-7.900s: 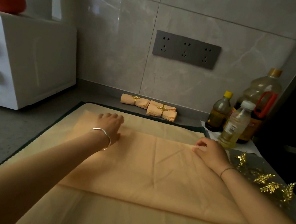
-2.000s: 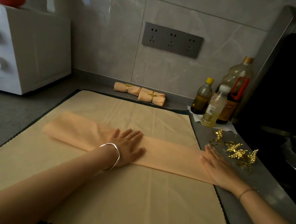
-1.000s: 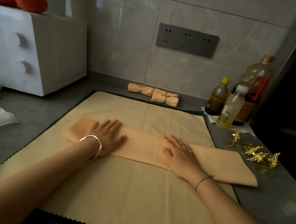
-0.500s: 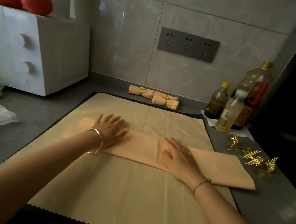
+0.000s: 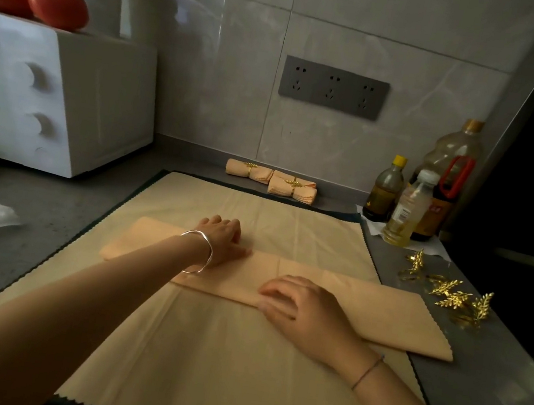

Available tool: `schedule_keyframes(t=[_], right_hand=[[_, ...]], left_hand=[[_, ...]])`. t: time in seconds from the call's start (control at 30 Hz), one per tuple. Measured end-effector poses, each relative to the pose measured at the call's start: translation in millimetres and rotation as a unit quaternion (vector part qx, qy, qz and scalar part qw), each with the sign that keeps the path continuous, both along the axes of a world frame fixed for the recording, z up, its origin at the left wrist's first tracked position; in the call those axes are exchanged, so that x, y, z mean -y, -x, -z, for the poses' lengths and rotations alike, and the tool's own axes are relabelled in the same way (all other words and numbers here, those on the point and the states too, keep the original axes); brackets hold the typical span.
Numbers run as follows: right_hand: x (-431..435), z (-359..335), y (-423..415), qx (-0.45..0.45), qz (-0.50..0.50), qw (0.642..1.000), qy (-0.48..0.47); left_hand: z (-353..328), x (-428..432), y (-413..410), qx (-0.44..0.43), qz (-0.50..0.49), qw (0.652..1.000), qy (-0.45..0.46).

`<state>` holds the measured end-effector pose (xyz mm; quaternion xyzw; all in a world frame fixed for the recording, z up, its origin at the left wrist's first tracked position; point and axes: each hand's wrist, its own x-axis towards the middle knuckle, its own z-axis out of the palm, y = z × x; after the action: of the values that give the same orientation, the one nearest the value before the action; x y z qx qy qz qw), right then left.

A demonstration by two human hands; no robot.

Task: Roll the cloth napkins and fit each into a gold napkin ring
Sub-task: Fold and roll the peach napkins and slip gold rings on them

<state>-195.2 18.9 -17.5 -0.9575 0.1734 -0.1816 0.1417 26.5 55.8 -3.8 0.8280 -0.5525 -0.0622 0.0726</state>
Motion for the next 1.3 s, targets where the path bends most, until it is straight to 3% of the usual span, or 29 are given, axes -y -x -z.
schedule_keyframes(t=[0.23, 0.4, 0.63, 0.8, 0.9, 1.07, 1.3], right_hand=[[-7.3, -2.2, -5.1, -0.007, -0.032, 0.998, 0.047], [-4.5, -0.4, -12.1, -0.006, -0.063, 0.994, 0.09], [24.0, -5.0, -5.4, 0.017, -0.065, 0.98, 0.189], [64.8, -7.5, 25.1, 0.054, 0.027, 0.989, 0.132], [74.3, -8.2, 40.9, 0.04, 0.071, 0.992, 0.092], [61.9, -5.4, 56.5, -0.032, 0.038, 0.997, 0.054], [33.4, 0.2, 69.2, -0.038, -0.04, 0.997, -0.062]], left_hand=[[-4.8, -6.2, -7.1, 0.018, 0.046, 0.999, 0.003], [-12.4, -24.5, -20.8, -0.032, 0.013, 0.999, -0.006], [-24.0, -49.0, -23.2, -0.013, 0.024, 0.998, -0.049], [-26.8, -46.5, 19.5, -0.149, 0.067, 0.984, -0.073], [-20.4, -39.8, 40.1, -0.176, 0.102, 0.975, -0.087], [-23.9, -36.4, 39.9, -0.18, 0.109, 0.971, -0.116], [-27.3, -35.1, 40.4, -0.227, 0.067, 0.962, -0.139]])
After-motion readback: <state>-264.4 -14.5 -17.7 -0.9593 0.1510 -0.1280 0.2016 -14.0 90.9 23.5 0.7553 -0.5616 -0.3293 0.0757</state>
